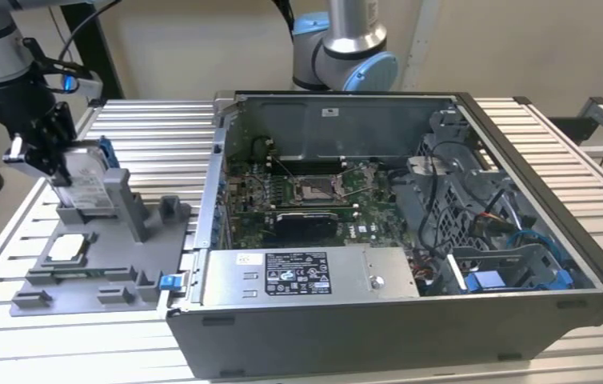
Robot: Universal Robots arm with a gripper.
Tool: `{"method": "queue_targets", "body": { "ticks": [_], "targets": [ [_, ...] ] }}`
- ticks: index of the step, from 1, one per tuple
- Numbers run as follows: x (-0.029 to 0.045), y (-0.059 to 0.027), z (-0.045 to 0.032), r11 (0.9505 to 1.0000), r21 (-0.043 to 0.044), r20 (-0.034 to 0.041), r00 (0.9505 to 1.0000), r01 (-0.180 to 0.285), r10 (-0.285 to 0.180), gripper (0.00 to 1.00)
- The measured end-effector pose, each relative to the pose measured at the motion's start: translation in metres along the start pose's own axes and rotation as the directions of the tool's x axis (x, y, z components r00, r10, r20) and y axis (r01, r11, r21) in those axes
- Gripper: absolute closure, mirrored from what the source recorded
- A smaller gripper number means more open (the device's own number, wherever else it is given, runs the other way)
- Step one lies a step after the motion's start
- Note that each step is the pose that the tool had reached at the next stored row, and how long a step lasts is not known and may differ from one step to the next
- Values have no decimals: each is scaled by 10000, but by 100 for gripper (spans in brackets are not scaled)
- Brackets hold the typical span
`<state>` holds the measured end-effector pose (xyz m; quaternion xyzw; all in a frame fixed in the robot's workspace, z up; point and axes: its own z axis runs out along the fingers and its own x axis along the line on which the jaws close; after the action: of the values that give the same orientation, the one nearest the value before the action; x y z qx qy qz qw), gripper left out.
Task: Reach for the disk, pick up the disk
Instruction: 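Pick up the disk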
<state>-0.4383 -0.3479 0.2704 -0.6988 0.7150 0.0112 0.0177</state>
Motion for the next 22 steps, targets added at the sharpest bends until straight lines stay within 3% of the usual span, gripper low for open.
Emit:
{"method": "queue_targets", "body": {
  "ticks": [14,22],
  "targets": [
    [-6,-1,-156,10000,0,0,10000,0,0,100],
    [-8,-2,-206,10000,0,0,10000,0,0,100]
  ]
}}
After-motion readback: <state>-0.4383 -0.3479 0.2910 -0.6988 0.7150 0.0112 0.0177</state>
